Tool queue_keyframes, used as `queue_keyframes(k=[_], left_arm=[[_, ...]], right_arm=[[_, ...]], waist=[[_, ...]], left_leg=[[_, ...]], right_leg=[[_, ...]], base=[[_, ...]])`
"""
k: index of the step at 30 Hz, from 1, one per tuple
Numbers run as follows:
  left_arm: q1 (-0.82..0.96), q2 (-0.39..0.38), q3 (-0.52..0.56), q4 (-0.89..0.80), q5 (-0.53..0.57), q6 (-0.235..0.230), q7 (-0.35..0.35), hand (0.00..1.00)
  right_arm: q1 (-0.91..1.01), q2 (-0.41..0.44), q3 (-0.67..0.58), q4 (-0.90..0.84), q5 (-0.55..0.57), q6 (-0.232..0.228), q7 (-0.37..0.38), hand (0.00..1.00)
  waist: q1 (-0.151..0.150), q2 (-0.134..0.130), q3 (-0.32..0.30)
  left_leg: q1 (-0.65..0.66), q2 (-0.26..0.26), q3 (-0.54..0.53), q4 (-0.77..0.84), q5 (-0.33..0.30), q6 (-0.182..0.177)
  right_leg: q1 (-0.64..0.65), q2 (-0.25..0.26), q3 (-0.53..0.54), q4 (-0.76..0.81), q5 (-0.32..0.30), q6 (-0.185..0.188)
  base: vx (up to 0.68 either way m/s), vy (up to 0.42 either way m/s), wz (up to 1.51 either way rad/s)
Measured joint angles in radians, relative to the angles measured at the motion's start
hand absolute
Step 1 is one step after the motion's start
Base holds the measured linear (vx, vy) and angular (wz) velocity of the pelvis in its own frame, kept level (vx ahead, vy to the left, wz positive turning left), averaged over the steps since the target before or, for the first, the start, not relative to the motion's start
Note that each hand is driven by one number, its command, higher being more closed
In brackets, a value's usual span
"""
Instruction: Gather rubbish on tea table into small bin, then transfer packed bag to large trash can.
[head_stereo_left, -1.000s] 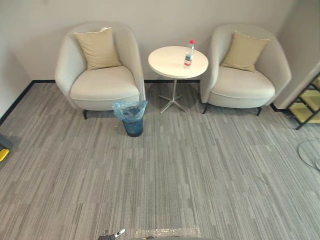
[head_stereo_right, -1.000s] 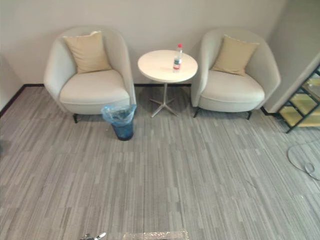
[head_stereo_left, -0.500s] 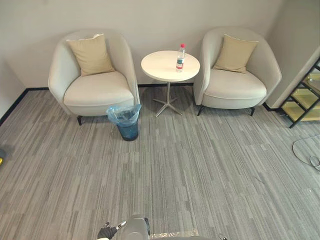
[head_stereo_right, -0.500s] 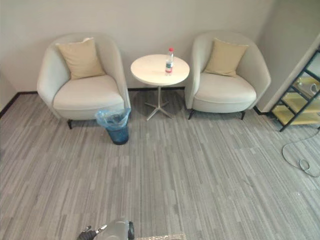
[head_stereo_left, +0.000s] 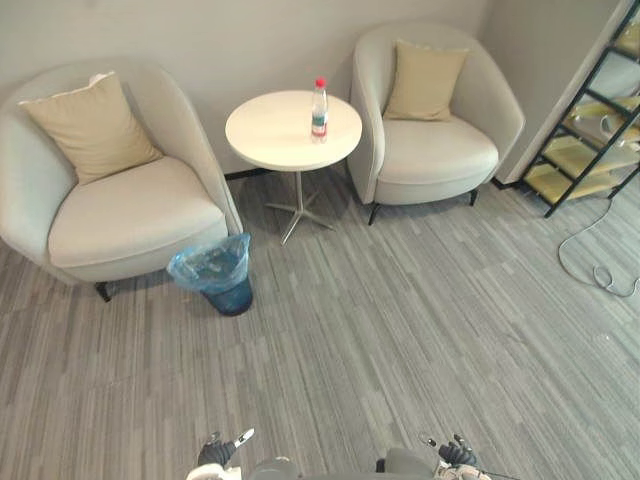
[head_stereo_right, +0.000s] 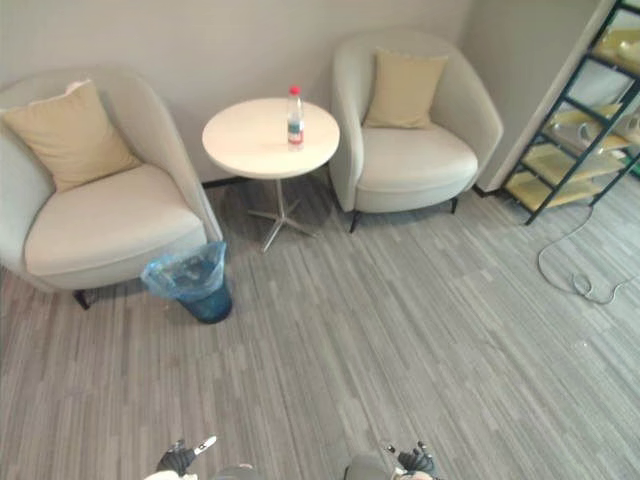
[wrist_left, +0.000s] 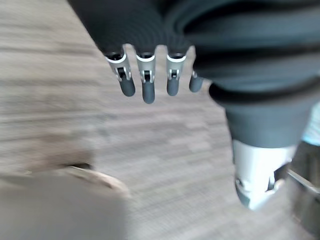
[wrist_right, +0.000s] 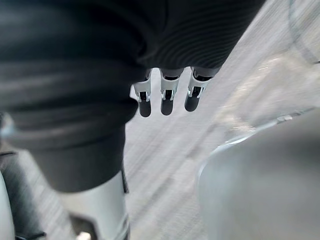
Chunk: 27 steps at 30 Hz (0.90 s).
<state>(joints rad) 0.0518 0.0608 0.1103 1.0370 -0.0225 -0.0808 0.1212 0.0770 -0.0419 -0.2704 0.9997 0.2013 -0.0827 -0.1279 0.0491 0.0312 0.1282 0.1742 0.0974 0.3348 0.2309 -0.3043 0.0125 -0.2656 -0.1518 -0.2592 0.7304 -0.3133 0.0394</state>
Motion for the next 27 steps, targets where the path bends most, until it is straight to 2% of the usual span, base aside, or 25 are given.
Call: queue_keyframes(k=[1,2,3,4,5,8,10,11,12,13,14,15,16,17,18,19,20,21,22,24,25,26,27], left_arm=[[-0.006,-0.002,-0.018,0.007,0.000,0.000,-0.002,0.00],[-0.028,-0.003,-0.061,0.021,0.000,0.000,-0.013,0.00],[-0.043,-0.003,-0.071,0.019,0.001,-0.002,-0.018,0.00],[-0.051,-0.014,-0.069,0.031,0.000,0.000,-0.018,0.00],[-0.056,-0.039,-0.064,0.047,0.000,-0.001,-0.014,0.00],[-0.082,-0.072,-0.065,0.058,0.001,-0.001,-0.015,0.00],[-0.092,-0.090,-0.057,0.055,0.001,-0.001,-0.016,0.00],[-0.098,-0.102,-0.049,0.049,0.001,-0.001,-0.016,0.00],[-0.096,-0.106,-0.049,0.042,0.000,-0.001,-0.017,0.00],[-0.091,-0.109,-0.054,0.011,-0.001,-0.002,-0.019,0.00],[-0.091,-0.108,-0.053,-0.014,-0.003,-0.003,-0.016,0.00],[-0.089,-0.109,-0.057,-0.030,-0.008,-0.004,-0.016,0.00],[-0.081,-0.110,-0.066,-0.043,-0.021,-0.016,-0.017,0.00],[-0.079,-0.110,-0.068,-0.048,-0.022,-0.021,-0.017,0.00],[-0.079,-0.110,-0.071,-0.058,-0.022,-0.031,-0.017,0.00],[-0.078,-0.110,-0.079,-0.057,-0.022,-0.036,-0.017,0.00],[-0.078,-0.108,-0.081,-0.059,-0.022,-0.039,-0.018,0.00],[-0.078,-0.105,-0.081,-0.051,-0.022,-0.041,-0.018,0.00],[-0.081,-0.101,-0.083,-0.044,-0.022,-0.040,-0.018,0.00],[-0.079,-0.096,-0.084,-0.050,-0.022,-0.041,-0.028,0.00],[-0.079,-0.096,-0.079,-0.050,-0.022,-0.041,-0.030,0.00],[-0.078,-0.095,-0.066,-0.050,-0.022,-0.040,-0.038,0.00],[-0.078,-0.096,-0.067,-0.047,-0.022,-0.040,-0.042,0.00]], right_arm=[[-0.001,0.001,0.000,0.000,-0.006,0.000,0.000,0.00],[-0.009,0.005,0.000,0.007,-0.006,0.000,0.000,0.00],[-0.015,0.013,-0.001,0.033,-0.006,0.001,0.000,0.00],[-0.022,0.009,-0.005,0.041,-0.003,0.000,0.004,0.00],[-0.038,-0.009,-0.011,0.045,-0.007,0.001,0.002,0.00],[-0.041,-0.013,-0.042,0.052,-0.004,0.001,0.003,0.00],[-0.043,-0.009,-0.046,0.059,-0.004,0.000,0.002,0.00],[-0.041,-0.005,-0.041,0.057,-0.004,0.001,0.002,0.00],[-0.041,-0.004,-0.039,0.053,-0.004,0.001,0.002,0.00],[-0.049,-0.005,-0.038,0.038,-0.004,0.000,0.001,0.00],[-0.051,-0.005,-0.039,0.042,-0.004,0.001,0.000,0.00],[-0.052,-0.005,-0.039,0.042,-0.004,0.003,0.000,0.00],[-0.052,-0.006,-0.039,0.042,-0.004,0.003,0.000,0.00],[-0.053,-0.006,-0.038,0.041,-0.004,0.003,0.000,0.00],[-0.056,-0.006,-0.030,0.038,-0.005,0.002,0.000,0.00],[-0.059,-0.008,-0.018,0.037,-0.005,0.000,0.001,0.00],[-0.060,-0.010,-0.001,0.039,-0.005,0.001,0.000,0.00],[-0.059,-0.007,0.013,0.040,-0.006,0.001,0.001,0.00],[-0.058,-0.004,0.020,0.040,-0.006,0.000,0.001,0.00],[-0.055,0.003,0.070,0.043,-0.007,0.001,0.004,0.00],[-0.055,0.003,0.082,0.042,-0.007,0.001,0.005,0.00],[-0.053,0.007,0.098,0.042,-0.018,0.002,0.010,0.00],[-0.053,0.013,0.099,0.036,-0.037,0.001,0.019,0.00]], waist=[[-0.002,-0.002,0.000],[-0.004,-0.015,-0.002],[-0.006,-0.048,-0.001],[-0.014,-0.044,0.003],[-0.012,0.004,0.000],[-0.017,0.033,-0.005],[-0.024,0.038,0.008],[-0.027,0.033,0.028],[-0.024,0.033,0.034],[-0.019,0.039,0.054],[-0.011,0.035,0.061],[-0.005,0.035,0.065],[0.009,0.036,0.069],[0.011,0.036,0.068],[0.014,0.038,0.067],[0.016,0.043,0.064],[0.027,0.040,0.066],[0.042,0.029,0.057],[0.040,0.019,0.053],[0.050,0.002,0.043],[0.052,0.000,0.042],[0.062,-0.008,0.036],[0.063,-0.015,0.036]], left_leg=[[0.008,0.003,-0.003,-0.005,0.000,0.000],[0.026,-0.003,-0.019,-0.011,0.002,-0.004],[0.052,-0.031,-0.038,-0.016,0.004,-0.023],[0.065,-0.030,-0.053,-0.016,0.004,-0.037],[0.078,0.003,-0.085,-0.015,0.010,-0.061],[0.077,0.022,-0.143,-0.007,0.068,-0.097],[0.039,0.053,-0.184,0.143,0.082,-0.115],[-0.063,0.078,-0.227,0.420,0.139,-0.096],[-0.111,0.088,-0.241,0.525,0.181,-0.081],[-0.230,0.104,-0.265,0.727,0.135,-0.083],[-0.307,0.094,-0.259,0.764,0.085,-0.084],[-0.342,0.083,-0.249,0.739,0.056,-0.076],[-0.378,0.057,-0.227,0.616,0.032,-0.060],[-0.387,0.045,-0.225,0.555,0.029,-0.060],[-0.395,0.019,-0.225,0.358,0.041,-0.064],[-0.401,0.006,-0.233,0.210,0.068,-0.068],[-0.396,-0.002,-0.233,0.158,0.142,-0.060],[-0.365,-0.024,-0.209,0.101,0.180,-0.050],[-0.358,-0.033,-0.200,0.085,0.178,-0.046],[-0.359,-0.052,-0.170,0.138,0.129,0.000],[-0.355,-0.056,-0.166,0.143,0.121,0.004],[-0.327,-0.075,-0.152,0.134,0.098,0.012],[-0.293,-0.098,-0.152,0.134,0.057,0.018]], right_leg=[[-0.011,0.005,-0.015,-0.046,0.015,-0.009],[-0.023,0.029,-0.027,-0.211,0.118,-0.028],[-0.023,0.039,-0.018,-0.355,0.293,-0.077],[-0.019,0.046,-0.011,-0.340,0.272,-0.084],[-0.012,0.078,-0.006,-0.329,0.284,-0.084],[-0.003,0.112,-0.003,-0.337,0.240,-0.091],[0.073,0.144,-0.009,-0.393,0.222,-0.100],[0.145,0.157,-0.007,-0.443,0.204,-0.105],[0.169,0.164,-0.004,-0.462,0.196,-0.113],[0.217,0.182,0.003,-0.487,0.169,-0.138],[0.246,0.184,0.023,-0.501,0.161,-0.137],[0.266,0.183,0.036,-0.514,0.160,-0.135],[0.289,0.178,0.057,-0.534,0.150,-0.119],[0.294,0.176,0.062,-0.540,0.147,-0.114],[0.305,0.173,0.080,-0.552,0.141,-0.103],[0.306,0.176,0.097,-0.558,0.137,-0.096],[0.308,0.175,0.122,-0.560,0.131,-0.088],[0.327,0.164,0.167,-0.578,0.129,-0.073],[0.333,0.157,0.183,-0.591,0.133,-0.067],[0.342,0.127,0.208,-0.596,0.134,-0.013],[0.343,0.119,0.210,-0.586,0.127,-0.002],[0.331,0.097,0.225,-0.518,0.094,0.029],[0.282,0.081,0.249,-0.352,0.040,0.055]], base=[[0.43,-0.123,0.17],[0.37,-0.135,0.09],[0.41,-0.158,0.06],[0.41,-0.138,-0.25],[0.47,-0.168,-0.40],[0.33,-0.140,-0.20],[0.38,-0.190,0.09],[0.19,-0.090,0.04],[0.17,-0.070,-0.07],[0.15,-0.020,-0.24],[0.15,-0.014,-0.35],[0.18,0.018,-0.54],[0.12,0.018,-0.45],[0.21,0.099,-0.57],[0.23,0.151,-0.50],[0.29,0.188,-0.65],[0.33,0.185,-0.72],[0.30,0.136,-0.56],[0.39,0.150,-0.43],[0.39,0.146,-0.20],[0.39,0.169,-0.19],[0.30,0.127,-0.12],[0.30,0.127,-0.11]])
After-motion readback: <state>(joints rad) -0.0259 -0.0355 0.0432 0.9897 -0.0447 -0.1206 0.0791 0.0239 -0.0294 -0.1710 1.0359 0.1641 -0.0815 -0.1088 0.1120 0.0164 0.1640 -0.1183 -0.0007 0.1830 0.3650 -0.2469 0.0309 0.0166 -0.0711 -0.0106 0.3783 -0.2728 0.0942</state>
